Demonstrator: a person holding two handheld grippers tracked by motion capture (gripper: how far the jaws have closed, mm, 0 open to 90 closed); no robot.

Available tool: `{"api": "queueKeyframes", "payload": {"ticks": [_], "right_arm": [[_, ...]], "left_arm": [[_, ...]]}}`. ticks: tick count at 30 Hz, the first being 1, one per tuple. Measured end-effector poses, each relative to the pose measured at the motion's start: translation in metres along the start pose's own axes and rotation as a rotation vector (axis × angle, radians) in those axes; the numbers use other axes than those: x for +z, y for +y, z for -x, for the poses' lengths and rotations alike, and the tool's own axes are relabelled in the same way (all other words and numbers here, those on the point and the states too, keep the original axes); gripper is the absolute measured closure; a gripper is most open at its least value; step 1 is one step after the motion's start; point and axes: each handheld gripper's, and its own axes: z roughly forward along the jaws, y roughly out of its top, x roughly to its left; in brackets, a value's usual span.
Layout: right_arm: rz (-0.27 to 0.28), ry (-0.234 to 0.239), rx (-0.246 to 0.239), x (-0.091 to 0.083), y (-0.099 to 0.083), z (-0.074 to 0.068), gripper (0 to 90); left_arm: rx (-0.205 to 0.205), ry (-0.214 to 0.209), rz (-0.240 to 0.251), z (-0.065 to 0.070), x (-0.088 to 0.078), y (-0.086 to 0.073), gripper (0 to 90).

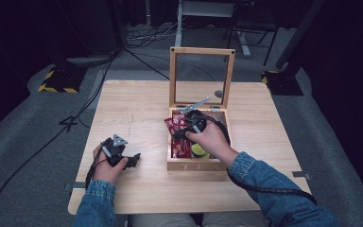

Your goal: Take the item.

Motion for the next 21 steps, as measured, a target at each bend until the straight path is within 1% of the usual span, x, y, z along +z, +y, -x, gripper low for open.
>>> {"api": "queueKeyframes", "payload": {"ticks": [3,11,14,18,21], "right_arm": [[0.018,0.005,0.005,-0.007,0.003,0.001,81.1],[0.050,-0.010,0.002,-0.026,0.006,0.002,81.0],[0.060,-0.011,0.003,-0.031,0.006,0.002,81.1],[0.084,-0.018,0.007,-0.044,0.006,0.005,81.0],[0.105,-0.032,0.014,-0.056,0.005,0.008,81.0]], "left_arm": [[0.000,0.000,0.000,0.000,0.000,0.000,10.5],[-0.001,-0.001,0.000,0.000,0.000,0.000,10.4],[-0.001,-0.001,0.001,0.000,0.000,0.000,10.4],[0.000,-0.004,0.002,-0.001,0.001,0.001,10.4],[0.014,-0.013,0.000,-0.003,0.001,0.001,10.1]]}}
